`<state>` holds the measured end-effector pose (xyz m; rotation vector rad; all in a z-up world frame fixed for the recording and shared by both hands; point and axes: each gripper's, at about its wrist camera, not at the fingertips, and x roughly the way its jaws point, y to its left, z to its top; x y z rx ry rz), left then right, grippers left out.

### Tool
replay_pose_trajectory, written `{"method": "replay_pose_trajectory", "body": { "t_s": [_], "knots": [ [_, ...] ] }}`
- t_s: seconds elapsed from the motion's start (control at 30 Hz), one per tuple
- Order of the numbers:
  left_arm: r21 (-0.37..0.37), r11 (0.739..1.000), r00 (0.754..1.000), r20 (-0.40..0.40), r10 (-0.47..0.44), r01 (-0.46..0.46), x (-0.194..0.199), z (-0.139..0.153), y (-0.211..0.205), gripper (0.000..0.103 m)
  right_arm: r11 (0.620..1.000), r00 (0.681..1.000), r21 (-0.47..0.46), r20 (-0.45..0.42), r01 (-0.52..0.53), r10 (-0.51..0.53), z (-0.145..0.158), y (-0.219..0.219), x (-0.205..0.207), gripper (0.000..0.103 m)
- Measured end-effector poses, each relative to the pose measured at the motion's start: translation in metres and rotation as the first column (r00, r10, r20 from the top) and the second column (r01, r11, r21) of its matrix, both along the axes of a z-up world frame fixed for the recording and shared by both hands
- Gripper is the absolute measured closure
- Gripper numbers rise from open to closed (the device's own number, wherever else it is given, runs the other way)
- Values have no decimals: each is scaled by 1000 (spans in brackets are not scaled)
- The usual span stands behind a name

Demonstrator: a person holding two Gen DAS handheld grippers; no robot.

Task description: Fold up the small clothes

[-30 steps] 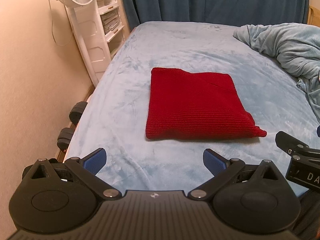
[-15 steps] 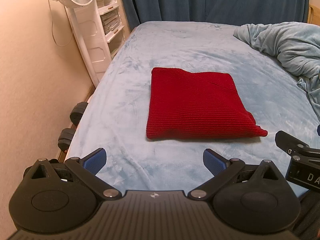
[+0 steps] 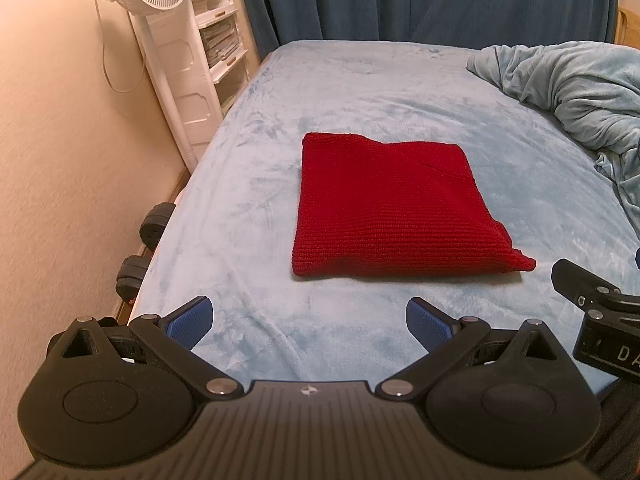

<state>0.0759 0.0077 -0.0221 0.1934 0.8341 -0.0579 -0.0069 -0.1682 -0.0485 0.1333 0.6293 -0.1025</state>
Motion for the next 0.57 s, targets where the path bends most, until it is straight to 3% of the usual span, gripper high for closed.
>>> {"method": "replay_pose_trajectory", "body": {
  "t_s": [0.57],
  "knots": [
    [2, 1000, 1000, 7, -8, 8, -1, -4, 5, 0, 1000, 1000, 7, -8, -21, 21, -1, 4, -1, 1]
  ]
}}
